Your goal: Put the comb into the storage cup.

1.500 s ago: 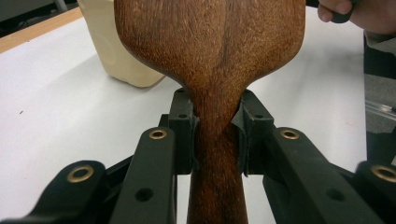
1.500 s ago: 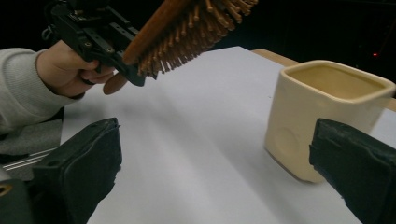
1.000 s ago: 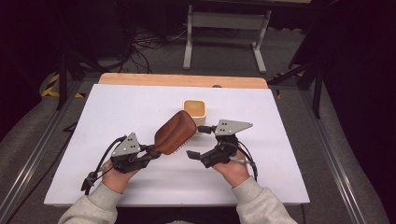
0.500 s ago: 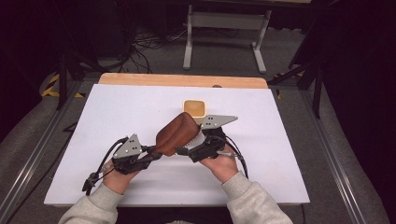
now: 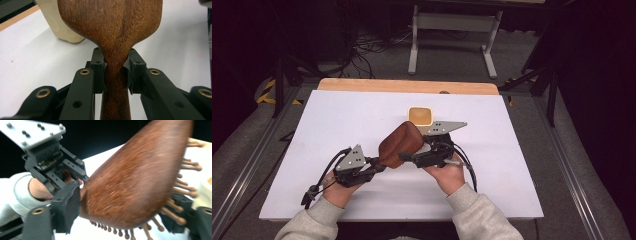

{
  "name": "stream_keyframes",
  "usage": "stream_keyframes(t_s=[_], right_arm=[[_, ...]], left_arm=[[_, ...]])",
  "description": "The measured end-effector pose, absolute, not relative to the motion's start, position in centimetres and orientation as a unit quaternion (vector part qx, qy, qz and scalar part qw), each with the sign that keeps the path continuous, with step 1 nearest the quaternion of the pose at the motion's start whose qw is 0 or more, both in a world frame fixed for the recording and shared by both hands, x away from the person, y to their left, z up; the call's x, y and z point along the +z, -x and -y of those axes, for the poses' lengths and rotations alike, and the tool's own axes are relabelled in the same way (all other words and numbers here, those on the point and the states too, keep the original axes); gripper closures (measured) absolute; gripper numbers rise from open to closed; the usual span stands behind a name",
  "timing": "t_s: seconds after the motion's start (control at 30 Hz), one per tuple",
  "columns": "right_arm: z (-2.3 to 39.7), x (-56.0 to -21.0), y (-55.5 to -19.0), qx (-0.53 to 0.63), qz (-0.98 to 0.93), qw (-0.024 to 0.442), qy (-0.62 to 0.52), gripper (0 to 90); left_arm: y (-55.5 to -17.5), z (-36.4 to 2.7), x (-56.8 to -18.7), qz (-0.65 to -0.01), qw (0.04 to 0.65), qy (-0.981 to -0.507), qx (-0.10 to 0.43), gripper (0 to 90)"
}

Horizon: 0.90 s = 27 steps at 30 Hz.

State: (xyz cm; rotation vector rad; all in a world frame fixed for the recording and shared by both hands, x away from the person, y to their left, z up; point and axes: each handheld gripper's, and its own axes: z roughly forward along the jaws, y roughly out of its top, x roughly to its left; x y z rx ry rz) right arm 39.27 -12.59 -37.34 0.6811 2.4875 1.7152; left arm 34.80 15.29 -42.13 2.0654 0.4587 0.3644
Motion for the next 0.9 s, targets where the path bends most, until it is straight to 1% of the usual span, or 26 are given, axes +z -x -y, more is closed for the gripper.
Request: stream_keyframes(t_s=[0.13,0.17,0.2,0.3,0.33,0.37,0.4,0.43,0.5,0.73,0.9], right_arm=[[12.6,-37.2,-39.2,0.555,-0.803,0.019,-0.216,35.7],[12.5,-37.0,-39.2,0.553,-0.806,0.021,-0.21,39.0],[12.5,-37.0,-39.2,0.553,-0.806,0.021,-0.21,39.0],[12.4,-36.8,-39.0,0.551,-0.811,0.017,-0.197,45.7],[12.4,-36.8,-39.0,0.551,-0.811,0.017,-0.197,45.7],[12.2,-36.8,-38.9,0.549,-0.813,0.014,-0.194,48.9],[12.2,-36.8,-38.9,0.549,-0.813,0.014,-0.194,48.9],[12.3,-36.6,-39.0,0.555,-0.81,-0.004,-0.189,52.1],[12.3,-36.4,-38.9,0.555,-0.811,-0.006,-0.186,54.5],[12.0,-35.9,-38.5,0.557,-0.814,-0.01,-0.167,60.2],[12.1,-35.6,-38.5,0.561,-0.811,-0.013,-0.166,60.9]], left_arm=[[-34.8,-15.1,-42.3,-0.185,0.47,-0.85,0.151,73.0],[-34.8,-15.1,-42.3,-0.185,0.469,-0.85,0.149,72.9],[-34.8,-15.1,-42.3,-0.186,0.469,-0.851,0.147,72.9],[-34.9,-15.2,-42.5,-0.189,0.468,-0.852,0.14,72.1],[-35.0,-15.2,-42.5,-0.191,0.468,-0.852,0.139,72.1],[-35.0,-15.2,-42.6,-0.191,0.466,-0.853,0.14,71.6],[-35.0,-15.2,-42.6,-0.191,0.463,-0.854,0.142,71.6],[-35.0,-15.2,-42.7,-0.191,0.465,-0.853,0.143,71.2],[-35.0,-15.1,-42.7,-0.191,0.467,-0.852,0.143,70.9],[-35.0,-15.3,-42.6,-0.187,0.475,-0.848,0.139,70.3],[-34.9,-15.3,-42.5,-0.185,0.481,-0.845,0.141,70.4]])
